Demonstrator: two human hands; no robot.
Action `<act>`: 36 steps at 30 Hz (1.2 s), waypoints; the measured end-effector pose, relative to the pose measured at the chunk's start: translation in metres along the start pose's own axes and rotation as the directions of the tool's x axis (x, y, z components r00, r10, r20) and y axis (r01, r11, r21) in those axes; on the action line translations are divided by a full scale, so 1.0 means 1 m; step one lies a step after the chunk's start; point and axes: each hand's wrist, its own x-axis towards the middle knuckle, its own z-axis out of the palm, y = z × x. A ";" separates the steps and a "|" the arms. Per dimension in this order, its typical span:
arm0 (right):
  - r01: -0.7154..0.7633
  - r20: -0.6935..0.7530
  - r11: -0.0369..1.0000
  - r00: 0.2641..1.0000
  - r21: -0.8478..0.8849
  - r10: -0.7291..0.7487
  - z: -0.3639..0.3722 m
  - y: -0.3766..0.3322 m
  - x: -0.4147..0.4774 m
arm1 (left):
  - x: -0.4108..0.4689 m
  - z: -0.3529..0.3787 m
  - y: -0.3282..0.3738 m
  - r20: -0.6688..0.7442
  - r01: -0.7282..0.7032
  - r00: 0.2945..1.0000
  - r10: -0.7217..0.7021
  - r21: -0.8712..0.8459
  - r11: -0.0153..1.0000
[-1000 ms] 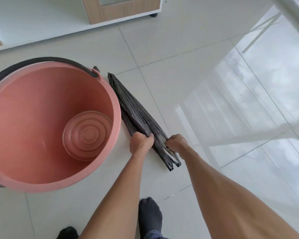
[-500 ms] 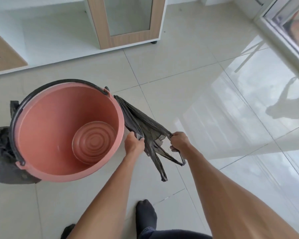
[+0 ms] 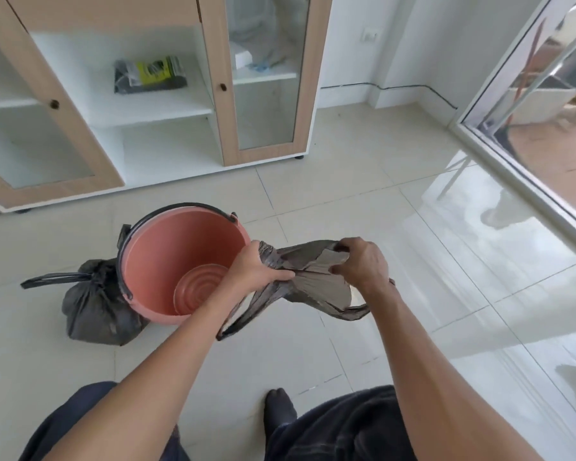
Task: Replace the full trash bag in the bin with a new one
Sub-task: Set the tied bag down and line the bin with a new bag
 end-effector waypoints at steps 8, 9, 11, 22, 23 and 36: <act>0.273 -0.468 0.913 0.877 0.302 -0.108 -0.046 -0.067 -0.062 | -0.080 -0.075 -0.011 -0.333 -0.200 0.912 0.240 0.152 0.968; 0.325 -0.526 0.890 0.842 0.319 -0.119 -0.051 -0.078 -0.068 | -0.088 -0.082 -0.012 -0.348 -0.233 0.900 0.263 0.126 0.964; 0.403 -0.612 0.849 0.781 0.343 -0.123 -0.057 -0.095 -0.078 | -0.100 -0.094 -0.015 -0.369 -0.284 0.881 0.296 0.086 0.955; 0.465 -0.542 0.729 0.826 0.502 -0.154 -0.029 -0.162 -0.087 | -0.122 -0.181 -0.047 -0.591 -0.233 0.761 0.268 0.136 0.963; 0.465 -0.526 0.726 0.834 0.506 -0.168 -0.026 -0.167 -0.085 | -0.123 -0.189 -0.051 -0.608 -0.218 0.747 0.269 0.159 0.963; 0.362 -0.374 0.847 0.902 0.388 -0.214 0.014 -0.185 -0.051 | -0.100 -0.201 -0.095 -0.626 -0.019 0.769 0.132 0.184 0.983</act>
